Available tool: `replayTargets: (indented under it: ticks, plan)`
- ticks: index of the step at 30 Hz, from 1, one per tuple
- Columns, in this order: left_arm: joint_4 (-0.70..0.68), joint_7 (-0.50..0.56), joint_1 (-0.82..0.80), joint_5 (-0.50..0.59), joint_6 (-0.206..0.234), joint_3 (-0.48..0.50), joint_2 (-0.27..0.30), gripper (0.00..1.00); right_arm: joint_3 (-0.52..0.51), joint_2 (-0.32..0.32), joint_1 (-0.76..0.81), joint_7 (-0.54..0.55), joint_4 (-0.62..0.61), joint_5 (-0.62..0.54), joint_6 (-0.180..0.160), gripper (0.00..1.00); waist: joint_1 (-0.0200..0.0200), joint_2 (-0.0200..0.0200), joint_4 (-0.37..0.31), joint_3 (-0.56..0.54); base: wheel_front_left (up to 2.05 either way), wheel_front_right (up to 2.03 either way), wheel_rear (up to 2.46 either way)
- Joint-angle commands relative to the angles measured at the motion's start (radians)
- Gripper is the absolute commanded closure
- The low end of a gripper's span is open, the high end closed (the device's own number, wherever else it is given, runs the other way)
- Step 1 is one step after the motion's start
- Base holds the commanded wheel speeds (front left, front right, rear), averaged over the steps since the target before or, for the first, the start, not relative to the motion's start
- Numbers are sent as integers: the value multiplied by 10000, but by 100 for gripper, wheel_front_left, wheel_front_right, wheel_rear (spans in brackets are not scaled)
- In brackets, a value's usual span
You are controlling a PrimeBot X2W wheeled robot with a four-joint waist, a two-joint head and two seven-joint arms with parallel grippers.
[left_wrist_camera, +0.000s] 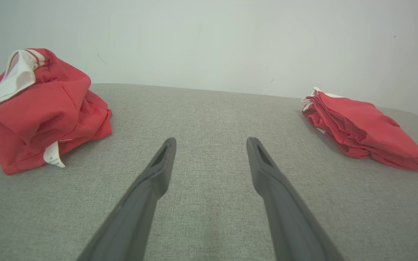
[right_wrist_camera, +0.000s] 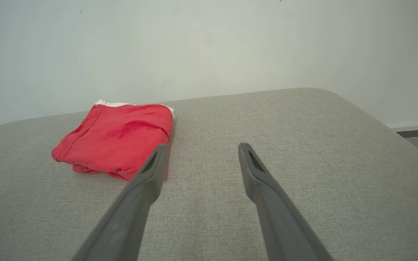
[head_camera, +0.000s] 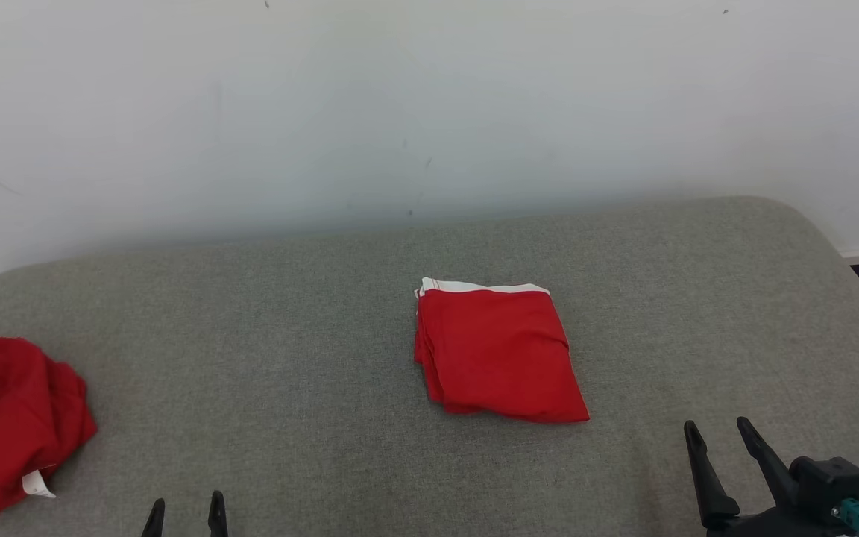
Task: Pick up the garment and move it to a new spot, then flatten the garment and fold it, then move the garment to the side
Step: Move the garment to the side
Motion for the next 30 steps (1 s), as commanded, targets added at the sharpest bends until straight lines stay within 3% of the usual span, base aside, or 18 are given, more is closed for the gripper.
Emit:
replayTargets:
  ticks: [1, 12, 20, 30]
  plan:
    - [-25, -36, -89, -91, 51, -13, -7, 0, -12, 18, -39, 27, -49, -89, -24, 0, -1, -1, 7, 12, 0, 0, 0]
    - [-98, -36, -168, -87, 82, -245, -8, 0, -117, -110, -872, 928, 275, 50, -24, 0, -1, -1, 253, 200, 0, 0, 0]
    - [-404, -36, -534, -250, 113, -639, -6, 0, -625, 19, -2936, 3681, 1512, 570, -24, 0, -1, -1, 1110, 654, 0, 0, 0]
    - [-780, -36, -934, -232, 108, -1234, -4, 0, -1683, 111, -4960, 5830, 3270, 17, -22, 0, -1, -1, 2524, 1718, 0, 0, 0]
